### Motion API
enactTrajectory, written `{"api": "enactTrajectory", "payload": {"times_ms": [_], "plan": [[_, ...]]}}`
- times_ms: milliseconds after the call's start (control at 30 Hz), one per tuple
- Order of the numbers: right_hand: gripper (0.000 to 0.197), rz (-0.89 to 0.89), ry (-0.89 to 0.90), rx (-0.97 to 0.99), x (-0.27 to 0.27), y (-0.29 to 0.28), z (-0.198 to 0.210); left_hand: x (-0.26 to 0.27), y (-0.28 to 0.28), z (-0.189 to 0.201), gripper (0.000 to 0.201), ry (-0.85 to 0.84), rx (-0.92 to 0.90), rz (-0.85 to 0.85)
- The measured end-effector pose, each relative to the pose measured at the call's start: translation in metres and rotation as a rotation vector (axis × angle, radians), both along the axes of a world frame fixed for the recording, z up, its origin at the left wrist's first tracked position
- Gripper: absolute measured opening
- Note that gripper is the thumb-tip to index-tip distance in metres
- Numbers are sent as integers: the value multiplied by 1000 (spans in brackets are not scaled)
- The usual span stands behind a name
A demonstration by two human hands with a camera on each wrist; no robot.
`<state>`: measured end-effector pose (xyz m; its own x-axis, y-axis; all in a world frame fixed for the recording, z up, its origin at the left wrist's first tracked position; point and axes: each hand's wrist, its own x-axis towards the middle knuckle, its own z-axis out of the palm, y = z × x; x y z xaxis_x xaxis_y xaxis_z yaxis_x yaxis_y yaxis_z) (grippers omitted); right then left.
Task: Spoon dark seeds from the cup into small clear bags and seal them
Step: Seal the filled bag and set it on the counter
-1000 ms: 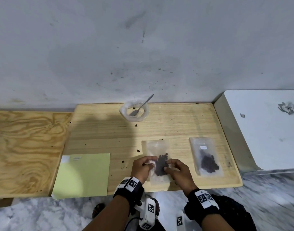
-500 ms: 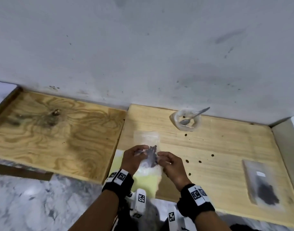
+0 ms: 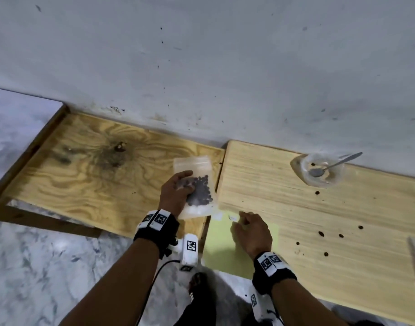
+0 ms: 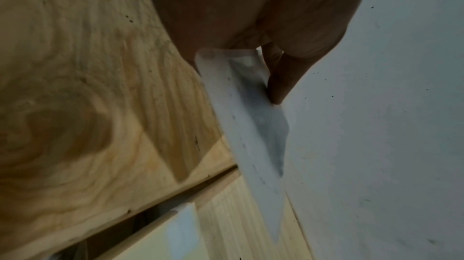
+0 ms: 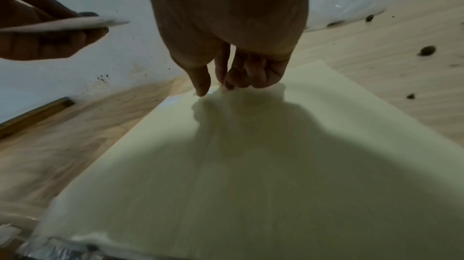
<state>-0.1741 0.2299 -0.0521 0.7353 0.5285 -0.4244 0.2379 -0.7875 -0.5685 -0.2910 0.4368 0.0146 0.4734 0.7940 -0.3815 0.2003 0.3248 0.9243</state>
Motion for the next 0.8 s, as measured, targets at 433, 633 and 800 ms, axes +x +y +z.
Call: {"api": "enactTrajectory", "payload": {"times_ms": [433, 633, 800], "plan": [[17, -43, -51, -90, 6, 15, -10, 15, 0, -5, 42, 62, -16, -56], [7, -21, 17, -53, 12, 17, -12, 16, -4, 0, 32, 67, -33, -33], [16, -153, 122, 156, 19, 14, 2, 15, -8, 7, 26, 34, 12, -5]]}}
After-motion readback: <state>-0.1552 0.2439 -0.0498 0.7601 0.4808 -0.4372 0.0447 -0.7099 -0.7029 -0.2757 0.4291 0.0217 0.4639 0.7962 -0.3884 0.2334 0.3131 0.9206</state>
